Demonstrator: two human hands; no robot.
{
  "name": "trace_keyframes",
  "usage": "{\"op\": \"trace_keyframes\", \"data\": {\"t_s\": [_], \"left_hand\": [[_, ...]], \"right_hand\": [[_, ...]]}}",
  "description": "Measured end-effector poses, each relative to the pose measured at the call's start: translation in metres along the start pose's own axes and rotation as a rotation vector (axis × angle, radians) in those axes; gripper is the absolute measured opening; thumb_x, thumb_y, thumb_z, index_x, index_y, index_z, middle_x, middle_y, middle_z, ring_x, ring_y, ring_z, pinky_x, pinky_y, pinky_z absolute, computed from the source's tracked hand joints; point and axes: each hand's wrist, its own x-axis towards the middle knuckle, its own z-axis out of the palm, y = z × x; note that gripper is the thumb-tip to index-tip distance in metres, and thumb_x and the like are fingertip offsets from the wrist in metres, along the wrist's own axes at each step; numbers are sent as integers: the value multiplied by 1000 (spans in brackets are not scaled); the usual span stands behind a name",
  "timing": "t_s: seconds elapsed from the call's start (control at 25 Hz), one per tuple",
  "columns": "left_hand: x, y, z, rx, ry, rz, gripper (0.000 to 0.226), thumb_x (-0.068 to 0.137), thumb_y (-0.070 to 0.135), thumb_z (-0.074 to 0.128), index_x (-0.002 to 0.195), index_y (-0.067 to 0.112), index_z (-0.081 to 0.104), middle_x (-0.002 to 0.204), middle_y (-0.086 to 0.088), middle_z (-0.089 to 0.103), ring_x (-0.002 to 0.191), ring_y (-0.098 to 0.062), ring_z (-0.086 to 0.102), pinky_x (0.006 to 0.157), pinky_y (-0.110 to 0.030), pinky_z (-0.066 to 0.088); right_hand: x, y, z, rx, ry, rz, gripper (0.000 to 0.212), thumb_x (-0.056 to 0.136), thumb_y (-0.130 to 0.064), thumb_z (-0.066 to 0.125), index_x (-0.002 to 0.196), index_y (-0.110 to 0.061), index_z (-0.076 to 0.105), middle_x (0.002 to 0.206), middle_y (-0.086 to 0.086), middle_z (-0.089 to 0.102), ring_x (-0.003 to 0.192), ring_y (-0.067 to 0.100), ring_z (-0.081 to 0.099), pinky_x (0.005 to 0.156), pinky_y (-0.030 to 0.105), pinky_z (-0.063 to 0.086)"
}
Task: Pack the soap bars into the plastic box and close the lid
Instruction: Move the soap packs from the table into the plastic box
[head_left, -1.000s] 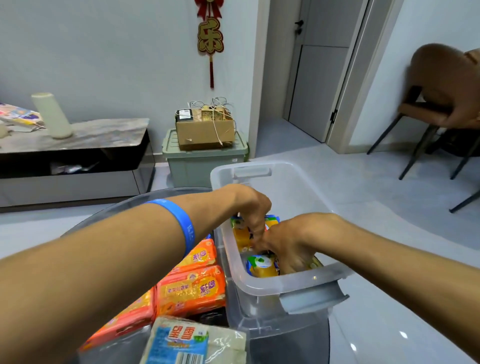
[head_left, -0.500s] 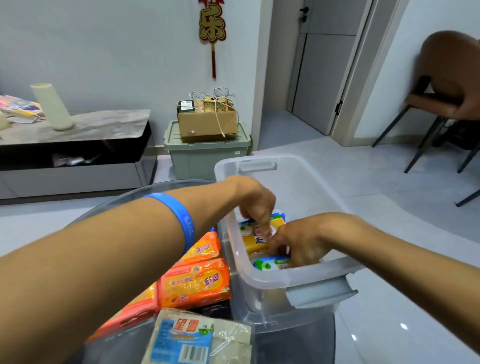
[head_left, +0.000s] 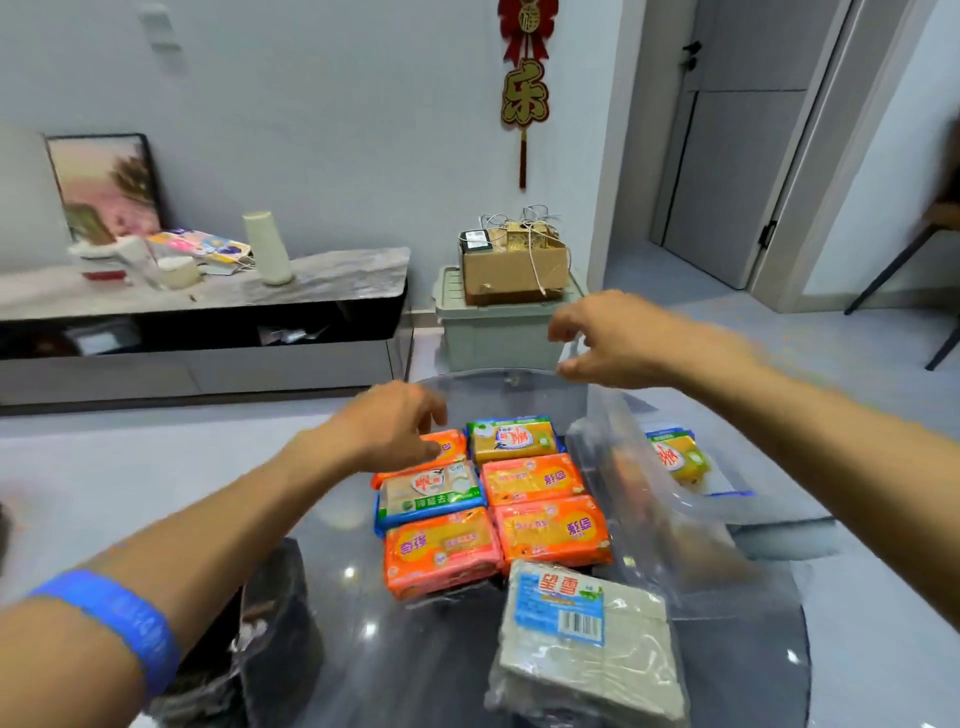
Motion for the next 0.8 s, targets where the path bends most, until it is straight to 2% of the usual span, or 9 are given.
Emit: {"op": "trace_keyframes", "data": {"t_s": [0.08,0.16,0.24,0.36,0.48,0.6,0.8], "left_hand": [[-17,-12,32,-42,-89,-83,54,77,37,72,126,22,57,121,-1,65,98,-17,62,78,-32,53],[-22,-17,53,-21,-167,-89,59,75,36,72,128,19,54,126,-4,62,106,-22,61,82,-32,53],[-18,-20,65,51,-202,-43,54,75,34,72,124,16,58,123,-6,62,103,-24,61,78,-32,51],[-10,-20,69,112,-200,-8,48,76,31,68,120,14,61,119,-8,63,100,-25,62,69,-28,44],[-1,-24,74,103,-212,-5,41,79,29,67,117,13,61,116,-8,65,91,-23,61,67,-27,45],[8,-29,77,67,-239,-7,42,79,31,70,116,15,61,112,-6,67,82,-17,57,65,-27,49],[19,-37,81,-3,-290,-23,58,72,43,78,121,17,59,116,-4,67,95,-19,64,80,-32,58]], "right_hand": [[21,-37,31,-161,-61,-31,42,85,-30,64,125,-19,60,125,9,64,108,29,61,80,34,49],[35,-57,63,-256,-148,-24,40,85,-25,62,124,-18,59,123,10,64,107,31,61,73,35,46],[48,-59,87,-265,-238,30,40,86,-21,59,125,-17,57,125,10,64,107,31,62,71,37,47],[63,-47,114,-237,-366,106,38,89,-19,53,126,-15,56,129,11,62,110,32,60,79,40,50],[73,-42,141,-196,-454,141,42,89,-17,54,130,-17,54,130,10,61,110,31,60,84,41,50],[81,-37,154,-181,-465,123,45,86,-23,58,130,-21,51,127,9,62,105,30,61,81,40,51],[91,-32,151,-168,-486,135,48,78,-25,67,125,-23,56,120,7,65,101,29,61,81,38,53]]}}
